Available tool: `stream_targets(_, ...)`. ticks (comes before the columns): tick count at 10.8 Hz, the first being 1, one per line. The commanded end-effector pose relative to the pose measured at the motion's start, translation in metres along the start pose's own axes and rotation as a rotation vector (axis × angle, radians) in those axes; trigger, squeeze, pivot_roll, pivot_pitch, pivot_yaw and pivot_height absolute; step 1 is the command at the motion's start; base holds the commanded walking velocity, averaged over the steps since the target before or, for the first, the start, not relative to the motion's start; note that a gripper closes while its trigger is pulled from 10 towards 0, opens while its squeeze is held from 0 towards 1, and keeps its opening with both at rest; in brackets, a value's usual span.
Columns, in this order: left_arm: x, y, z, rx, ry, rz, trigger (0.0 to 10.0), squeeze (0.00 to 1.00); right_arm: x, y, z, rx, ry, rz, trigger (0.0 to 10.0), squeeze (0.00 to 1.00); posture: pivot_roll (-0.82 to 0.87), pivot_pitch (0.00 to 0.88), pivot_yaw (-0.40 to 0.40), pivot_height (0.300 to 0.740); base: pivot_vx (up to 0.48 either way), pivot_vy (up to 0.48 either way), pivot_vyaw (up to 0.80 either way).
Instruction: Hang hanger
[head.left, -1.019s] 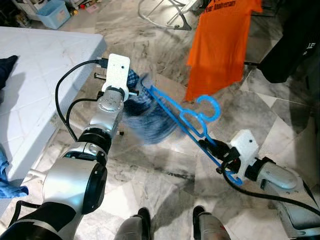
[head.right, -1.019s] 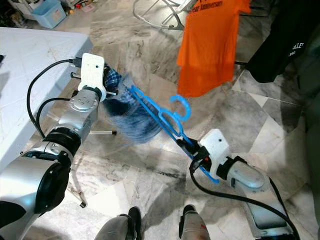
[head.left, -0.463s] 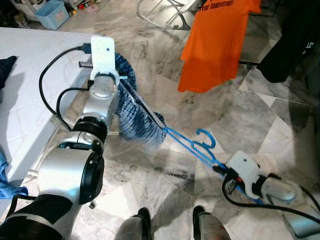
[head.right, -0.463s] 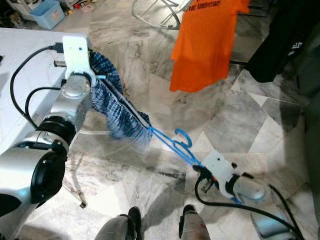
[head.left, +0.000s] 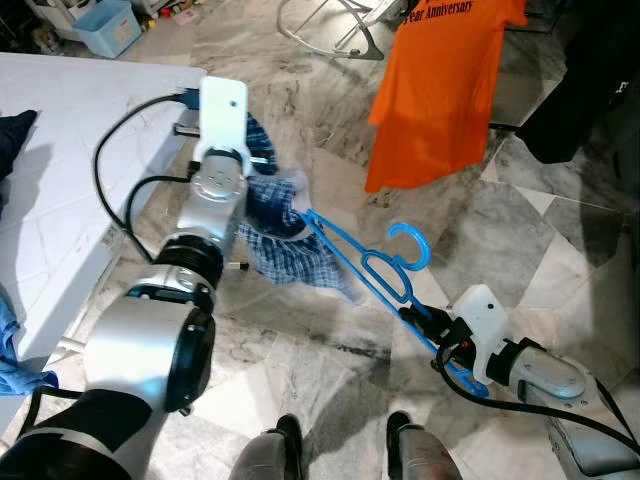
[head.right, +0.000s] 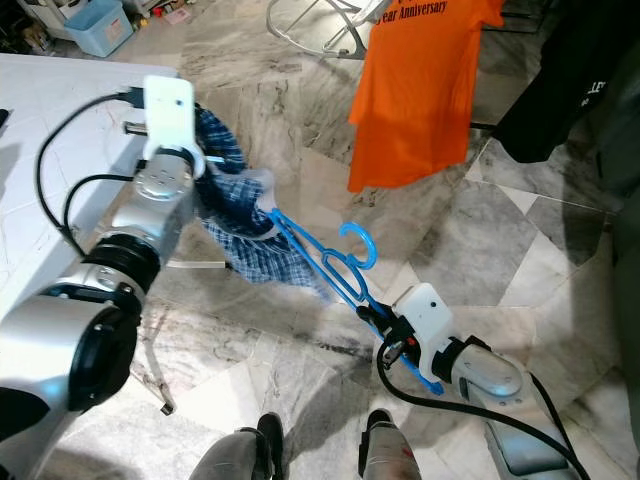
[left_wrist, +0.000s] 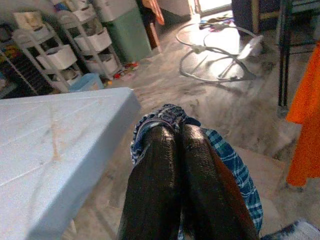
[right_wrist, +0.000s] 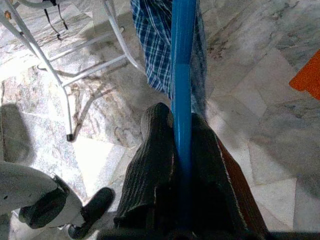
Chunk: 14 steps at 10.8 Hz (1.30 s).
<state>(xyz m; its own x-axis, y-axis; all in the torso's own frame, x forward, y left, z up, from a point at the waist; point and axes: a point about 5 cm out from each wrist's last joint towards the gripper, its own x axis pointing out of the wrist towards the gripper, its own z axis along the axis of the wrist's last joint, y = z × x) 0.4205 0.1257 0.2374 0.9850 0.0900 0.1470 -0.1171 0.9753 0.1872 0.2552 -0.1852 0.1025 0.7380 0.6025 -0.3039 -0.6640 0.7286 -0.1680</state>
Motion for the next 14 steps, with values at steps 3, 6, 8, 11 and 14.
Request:
stream_targets(3,-0.001,0.003,-0.007,0.01,0.033,0.021,10.0,0.0,-0.002,0.001,-0.003,-0.04,0.041,0.012,10.0,0.0,-0.25,0.25,0.165,0.74,0.0,0.0,0.0)
stream_targets(6,0.006,0.031,0.008,-0.01,-0.017,0.174,10.0,0.0,-0.009,-0.014,-0.037,0.005,0.207,-0.156,10.0,0.0,-0.26,0.248,0.166,0.74,0.0,0.0,0.0)
stream_targets(8,0.003,0.044,-0.007,0.0,0.031,0.237,10.0,0.0,-0.01,-0.004,-0.032,0.008,0.165,-0.095,10.0,0.0,-0.28,0.254,0.167,0.74,0.0,0.0,0.0)
stream_targets(11,-0.002,0.017,-0.013,0.002,0.038,0.148,10.0,0.0,-0.012,0.008,-0.013,0.027,0.049,0.017,10.0,0.0,-0.3,0.248,0.15,0.74,0.0,0.0,0.0)
stream_targets(14,-0.007,-0.018,0.0,-0.161,-0.049,-0.092,10.0,0.0,0.006,-0.027,-0.007,0.165,-0.023,-0.295,10.0,0.0,-0.28,0.236,0.14,0.74,0.0,0.0,0.0)
